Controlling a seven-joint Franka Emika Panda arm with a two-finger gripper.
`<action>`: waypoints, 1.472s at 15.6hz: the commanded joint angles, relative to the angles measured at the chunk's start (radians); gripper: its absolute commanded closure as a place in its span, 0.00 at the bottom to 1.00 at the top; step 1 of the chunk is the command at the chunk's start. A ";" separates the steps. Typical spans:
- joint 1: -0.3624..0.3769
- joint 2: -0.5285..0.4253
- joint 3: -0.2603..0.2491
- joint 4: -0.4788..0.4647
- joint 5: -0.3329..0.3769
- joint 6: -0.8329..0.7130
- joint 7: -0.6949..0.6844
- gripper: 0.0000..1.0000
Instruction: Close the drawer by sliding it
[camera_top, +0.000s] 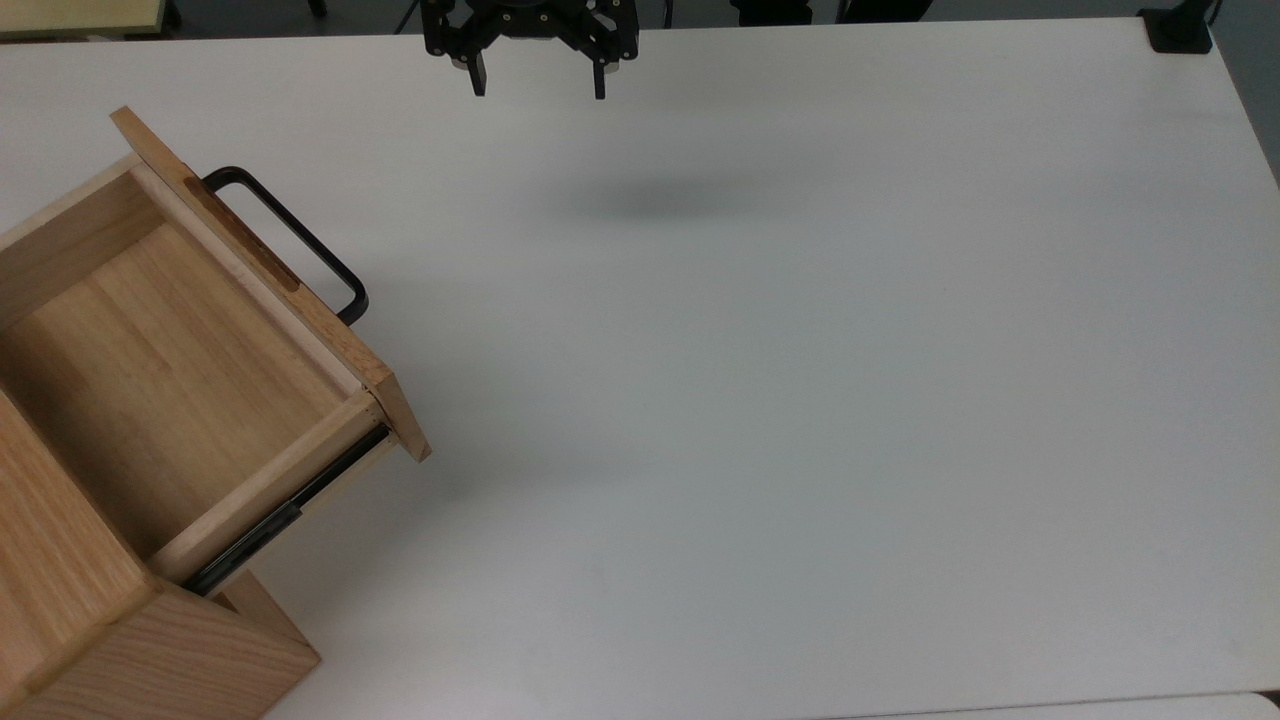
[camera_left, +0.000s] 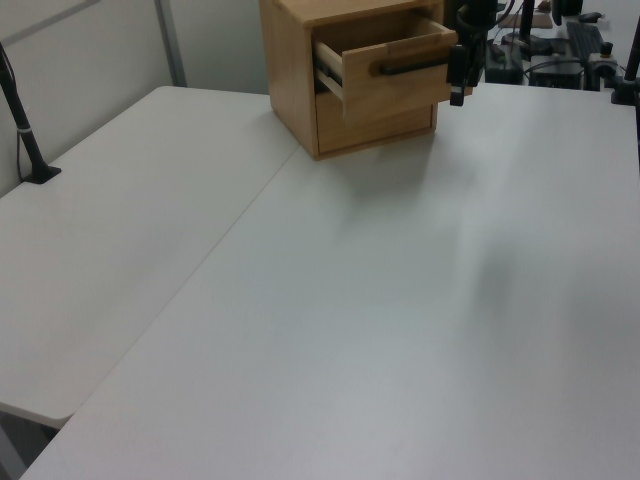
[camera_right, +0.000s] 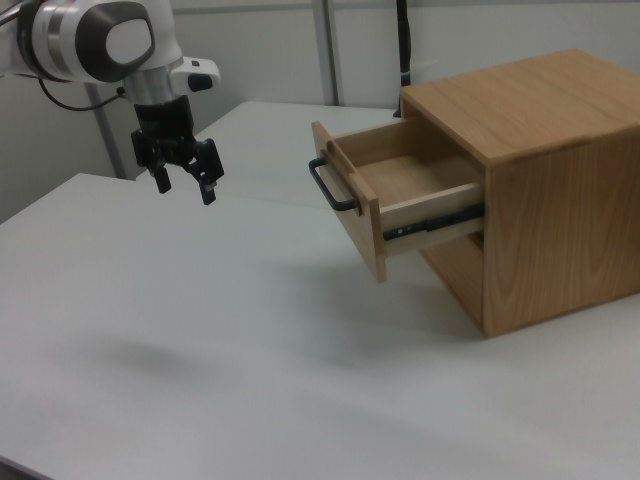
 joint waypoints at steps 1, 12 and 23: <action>0.005 0.012 -0.003 0.028 0.005 -0.037 -0.028 0.00; 0.002 0.013 -0.003 0.021 0.019 -0.032 -0.110 1.00; -0.046 0.100 -0.006 0.026 0.011 0.052 0.113 1.00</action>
